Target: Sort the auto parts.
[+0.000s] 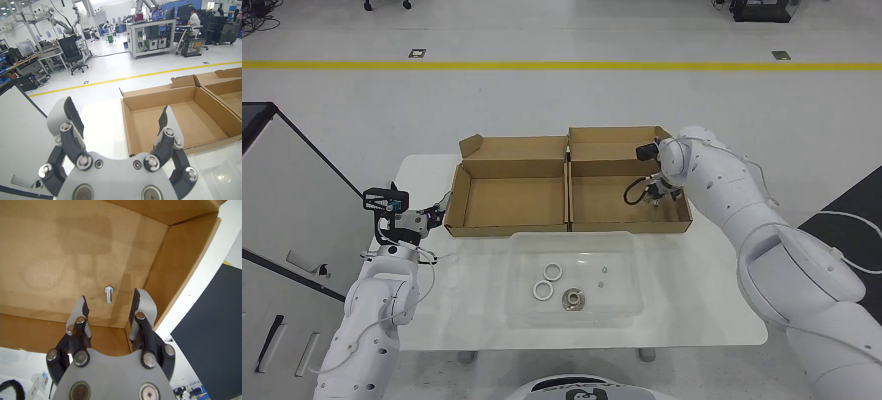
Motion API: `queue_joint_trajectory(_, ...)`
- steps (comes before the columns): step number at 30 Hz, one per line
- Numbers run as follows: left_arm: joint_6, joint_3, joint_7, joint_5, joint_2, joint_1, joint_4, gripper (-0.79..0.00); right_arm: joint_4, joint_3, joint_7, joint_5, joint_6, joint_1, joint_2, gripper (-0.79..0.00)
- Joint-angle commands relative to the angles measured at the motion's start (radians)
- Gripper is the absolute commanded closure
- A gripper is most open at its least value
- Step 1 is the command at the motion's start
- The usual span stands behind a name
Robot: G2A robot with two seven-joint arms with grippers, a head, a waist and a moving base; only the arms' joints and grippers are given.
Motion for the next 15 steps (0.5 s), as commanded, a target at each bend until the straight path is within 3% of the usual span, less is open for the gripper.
queue_joint_trajectory(1,0.000,0.000,0.000,0.000,0.000,0.000,0.000,-0.785,-0.007,0.006,-0.004,-0.005,-0.007,0.006,0.003,-0.785)
queue_joint_trajectory(8,0.000,0.000,0.000,0.000,0.000,0.000,0.000,-0.785,-0.118,0.060,0.012,-0.006,-0.113,0.029,0.038,-0.785)
queue_joint_trajectory(15,0.000,0.000,0.000,0.000,0.000,0.000,0.000,-0.785,-0.429,0.175,0.127,-0.002,-0.263,-0.035,0.124,-0.785)
